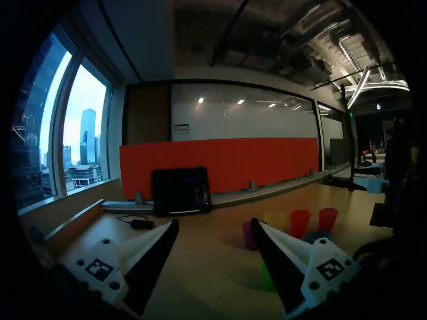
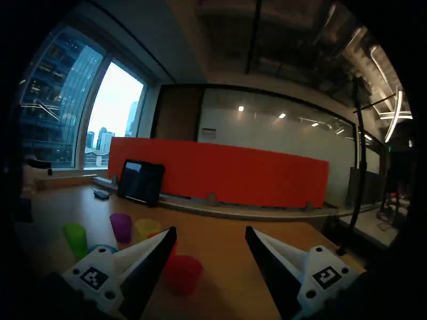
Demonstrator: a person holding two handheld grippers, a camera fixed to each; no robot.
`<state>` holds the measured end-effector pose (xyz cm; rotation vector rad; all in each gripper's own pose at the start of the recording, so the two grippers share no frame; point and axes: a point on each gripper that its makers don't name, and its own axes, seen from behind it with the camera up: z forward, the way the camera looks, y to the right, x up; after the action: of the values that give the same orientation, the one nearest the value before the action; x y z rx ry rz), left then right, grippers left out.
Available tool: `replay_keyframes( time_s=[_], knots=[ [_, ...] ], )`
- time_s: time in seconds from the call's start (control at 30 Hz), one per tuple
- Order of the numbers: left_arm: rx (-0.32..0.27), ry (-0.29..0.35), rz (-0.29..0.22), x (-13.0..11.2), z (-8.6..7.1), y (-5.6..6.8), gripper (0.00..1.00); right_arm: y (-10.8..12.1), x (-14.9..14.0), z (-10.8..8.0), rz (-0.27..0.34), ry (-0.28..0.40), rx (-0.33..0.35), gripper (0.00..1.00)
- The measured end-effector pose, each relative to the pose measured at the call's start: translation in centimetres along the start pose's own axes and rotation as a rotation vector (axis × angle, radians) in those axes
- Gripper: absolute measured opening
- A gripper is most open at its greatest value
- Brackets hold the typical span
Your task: Pour water
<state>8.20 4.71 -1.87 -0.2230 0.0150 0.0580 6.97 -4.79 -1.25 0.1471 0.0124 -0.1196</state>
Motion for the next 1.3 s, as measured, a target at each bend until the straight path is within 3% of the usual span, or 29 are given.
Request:
replay_keyframes(
  time_s=[0.47,0.87,1.3],
  knots=[
    [0.129,0.018,0.016,-0.7,0.2,-2.1,1.0,2.0,0.8,-1.0,0.056,0.056,-0.101,1.0],
    [0.187,0.029,0.022,-1.8,0.4,-2.9,1.0,3.1,0.7,-1.7,0.091,0.056,-0.145,1.0],
    [0.212,0.052,0.018,-2.6,0.3,-3.1,1.0,2.8,1.1,-1.7,0.096,0.049,-0.149,1.0]
  ],
)
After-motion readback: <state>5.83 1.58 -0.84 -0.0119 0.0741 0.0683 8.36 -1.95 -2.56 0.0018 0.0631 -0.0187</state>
